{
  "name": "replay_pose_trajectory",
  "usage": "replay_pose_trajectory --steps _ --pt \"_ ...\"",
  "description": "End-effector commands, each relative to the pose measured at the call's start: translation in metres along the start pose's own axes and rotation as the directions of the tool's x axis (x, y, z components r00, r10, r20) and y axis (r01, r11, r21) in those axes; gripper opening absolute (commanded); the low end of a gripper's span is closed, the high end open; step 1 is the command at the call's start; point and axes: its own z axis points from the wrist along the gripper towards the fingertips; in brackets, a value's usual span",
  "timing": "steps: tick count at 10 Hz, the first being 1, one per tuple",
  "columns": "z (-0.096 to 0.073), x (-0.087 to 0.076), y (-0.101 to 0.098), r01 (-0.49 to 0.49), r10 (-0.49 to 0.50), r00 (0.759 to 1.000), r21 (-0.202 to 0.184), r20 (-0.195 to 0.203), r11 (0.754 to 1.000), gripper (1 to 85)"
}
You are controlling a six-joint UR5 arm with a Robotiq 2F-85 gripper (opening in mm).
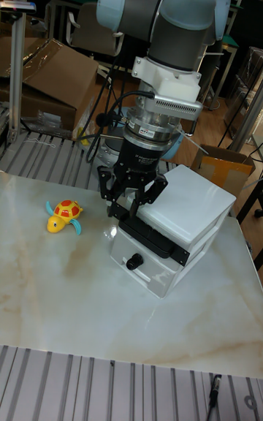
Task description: Take something out of a drawer
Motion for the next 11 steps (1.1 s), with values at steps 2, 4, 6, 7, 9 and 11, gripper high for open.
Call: replay_pose_trajectory --steps 2,4,6,7,9,11 --pt "-0.0003 -0.0065 0.0003 0.011 -0.011 1.0 -0.008 0.022 1.0 38.3" --pt "0.0 -0.0063 -0.001 0.008 -0.008 1.0 -0.002 0.013 1.0 20.0" --pt "-0.0024 -0.0026 -0.0066 0.015 -0.015 1.0 0.015 -0.026 1.0 10.3" --pt "-0.0015 -0.0029 -0.0066 0.021 -0.021 1.0 0.012 -0.023 1.0 9.3" --pt "-0.0007 -0.0034 -0.0069 0.024 -0.024 1.0 0.011 -0.02 1.0 1.0" --pt "-0.0004 -0.0032 -0.0062 0.022 -0.022 1.0 0.009 -0.019 1.0 1.0"
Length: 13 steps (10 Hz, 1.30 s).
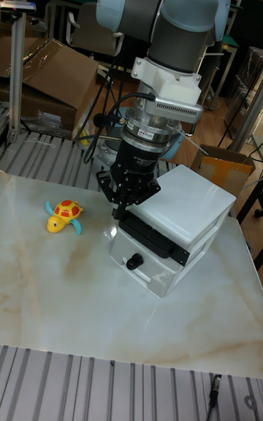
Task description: Take something out of a drawer
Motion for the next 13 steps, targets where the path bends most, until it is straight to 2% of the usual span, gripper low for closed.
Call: replay_pose_trajectory --steps 1,4,7,10,11,12,13 --pt "-0.001 -0.001 0.002 -0.001 0.001 1.0 -0.012 0.004 1.0 1.0" --pt "0.0 -0.003 0.006 0.017 -0.017 1.0 -0.03 0.02 0.999 1.0" --pt "0.001 -0.004 0.002 0.055 -0.055 0.998 -0.013 0.025 0.998 1.0" --pt "0.003 -0.004 0.006 0.051 -0.05 0.998 -0.026 0.032 0.998 1.0" --pt "0.003 -0.007 0.0 0.079 -0.079 0.996 -0.001 0.041 0.997 1.0" --pt "0.001 -0.017 0.022 0.056 -0.049 0.995 -0.086 0.086 0.995 1.0" --pt "0.0 -0.014 0.03 0.039 -0.031 0.997 -0.119 0.074 0.992 1.0"
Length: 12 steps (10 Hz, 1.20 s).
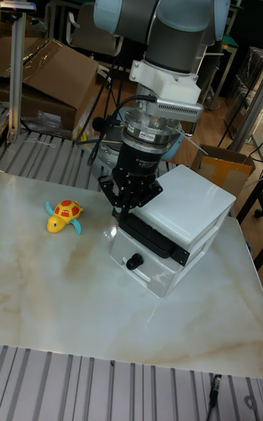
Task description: Take something out of a drawer
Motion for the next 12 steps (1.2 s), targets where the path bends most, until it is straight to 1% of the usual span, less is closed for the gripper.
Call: replay_pose_trajectory --steps 1,2,3,4,5,6,9,10,11,12 --pt "-0.001 -0.003 0.011 -0.014 0.015 1.0 -0.047 0.011 0.999 2.7" --pt "-0.001 -0.002 0.014 -0.004 0.005 1.0 -0.055 0.009 0.998 31.0" --pt "-0.001 -0.002 0.014 0.014 -0.014 1.0 -0.055 0.009 0.998 36.3" --pt "0.005 -0.008 0.017 0.018 -0.017 1.0 -0.063 0.011 0.998 36.3" --pt "0.009 -0.015 0.03 0.02 -0.019 1.0 -0.098 0.021 0.995 38.0" --pt "0.008 -0.018 0.036 0.024 -0.022 1.0 -0.107 0.022 0.994 40.0" --pt "0.008 -0.015 0.03 0.055 -0.054 0.998 -0.087 0.015 0.995 40.0" --pt "0.008 -0.012 0.032 0.058 -0.058 0.998 -0.094 0.005 0.994 40.0" --pt "0.008 -0.009 0.038 0.056 -0.057 0.998 -0.116 -0.005 0.992 40.3" --pt "0.007 -0.008 0.04 0.059 -0.06 0.998 -0.123 -0.008 0.991 40.7"
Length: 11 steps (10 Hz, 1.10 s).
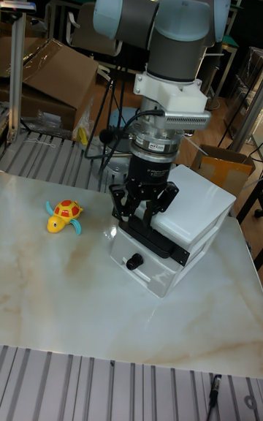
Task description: Take something out of a drawer
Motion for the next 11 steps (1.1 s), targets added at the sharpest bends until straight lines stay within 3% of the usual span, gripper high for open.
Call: replay_pose_trajectory --steps 1,4,8,11 --pt "-0.001 0.0 0.009 0.013 -0.013 1.0 -0.035 -0.003 0.999 40.7" --pt "0.005 0.002 -0.002 0.03 -0.03 1.0 -0.014 -0.007 0.999 42.3" --pt "0.022 0.0 0.005 0.036 -0.037 0.999 -0.051 -0.005 0.998 43.7" --pt "0.027 -0.001 0.001 0.054 -0.054 0.999 -0.041 -0.005 0.998 43.7"
